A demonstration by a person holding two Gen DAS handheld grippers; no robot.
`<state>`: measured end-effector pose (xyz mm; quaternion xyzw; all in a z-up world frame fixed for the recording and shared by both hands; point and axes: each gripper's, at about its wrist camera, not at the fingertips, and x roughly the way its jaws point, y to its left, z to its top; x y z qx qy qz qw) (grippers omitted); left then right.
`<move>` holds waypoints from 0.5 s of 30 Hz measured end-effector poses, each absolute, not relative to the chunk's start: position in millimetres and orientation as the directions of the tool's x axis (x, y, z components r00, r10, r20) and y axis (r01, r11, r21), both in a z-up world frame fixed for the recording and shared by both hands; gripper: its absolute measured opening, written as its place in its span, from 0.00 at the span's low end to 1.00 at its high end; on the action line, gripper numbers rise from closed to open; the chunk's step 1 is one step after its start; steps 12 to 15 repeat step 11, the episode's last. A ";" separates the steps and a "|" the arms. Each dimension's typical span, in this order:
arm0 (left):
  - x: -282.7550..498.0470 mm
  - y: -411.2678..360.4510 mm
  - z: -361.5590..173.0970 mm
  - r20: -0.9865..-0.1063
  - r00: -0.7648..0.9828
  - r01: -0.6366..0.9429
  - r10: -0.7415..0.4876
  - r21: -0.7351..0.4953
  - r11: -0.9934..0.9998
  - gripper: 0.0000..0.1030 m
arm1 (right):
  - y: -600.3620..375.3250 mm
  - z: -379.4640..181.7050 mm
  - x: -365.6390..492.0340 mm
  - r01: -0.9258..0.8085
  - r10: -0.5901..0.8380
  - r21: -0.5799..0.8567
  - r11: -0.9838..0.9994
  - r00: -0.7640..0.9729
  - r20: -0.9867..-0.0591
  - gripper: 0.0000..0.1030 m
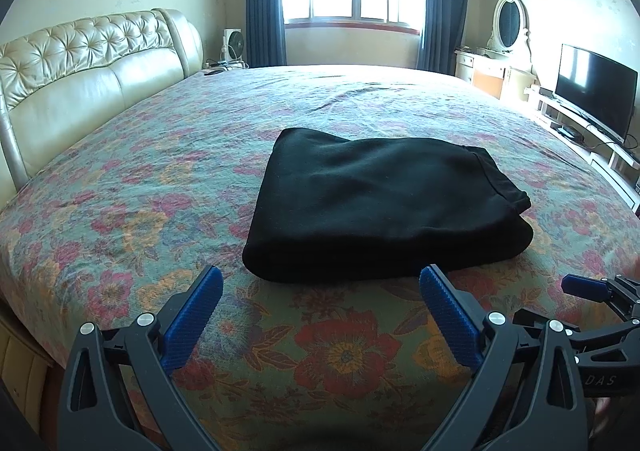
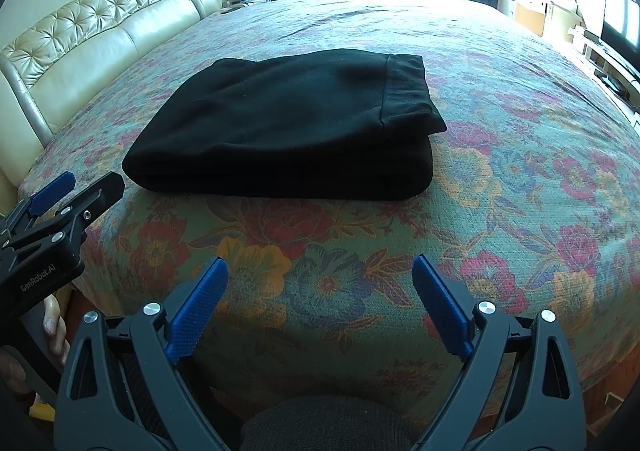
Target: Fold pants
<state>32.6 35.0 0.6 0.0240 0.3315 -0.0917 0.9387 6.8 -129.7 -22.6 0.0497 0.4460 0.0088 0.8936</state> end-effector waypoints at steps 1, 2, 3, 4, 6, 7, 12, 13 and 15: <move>32.9 34.5 0.2 -0.628 0.762 0.190 -0.157 -0.014 0.982 0.95 | -129.6 -22.6 6.7 0.029 0.061 0.098 0.995 0.602 -0.796 0.91; 32.6 33.4 -0.2 -0.630 0.761 0.193 -0.158 -0.013 0.981 0.95 | -130.7 -22.6 7.3 0.029 0.062 0.099 0.995 0.601 -0.797 0.91; 33.1 32.9 -0.6 -0.632 0.758 0.195 -0.159 -0.013 0.981 0.95 | -131.1 -22.7 7.3 0.030 0.063 0.101 0.994 0.601 -0.797 0.91; 33.5 32.3 -1.3 -0.636 0.755 0.197 -0.161 -0.014 0.980 0.95 | -130.7 -22.6 6.8 0.031 0.063 0.102 0.994 0.600 -0.797 0.91; 35.5 31.3 -3.3 -0.647 0.743 0.208 -0.171 -0.020 0.978 0.95 | -131.4 -22.7 7.2 0.031 0.064 0.104 0.994 0.599 -0.798 0.91; 36.5 30.9 -4.6 -0.656 0.734 0.213 -0.177 -0.025 0.977 0.95 | -131.6 -22.8 7.1 0.031 0.065 0.104 0.994 0.599 -0.798 0.91; 38.8 30.7 -9.1 -0.670 0.721 0.208 -0.177 -0.034 0.977 0.95 | -131.4 -22.8 7.1 0.031 0.064 0.104 0.994 0.599 -0.798 0.91; 38.8 30.7 -9.1 -0.670 0.721 0.208 -0.177 -0.034 0.977 0.95 | -131.4 -22.8 7.1 0.031 0.064 0.104 0.994 0.599 -0.798 0.91; 38.8 30.7 -9.1 -0.670 0.721 0.208 -0.177 -0.034 0.977 0.95 | -131.4 -22.8 7.1 0.031 0.064 0.104 0.994 0.599 -0.798 0.91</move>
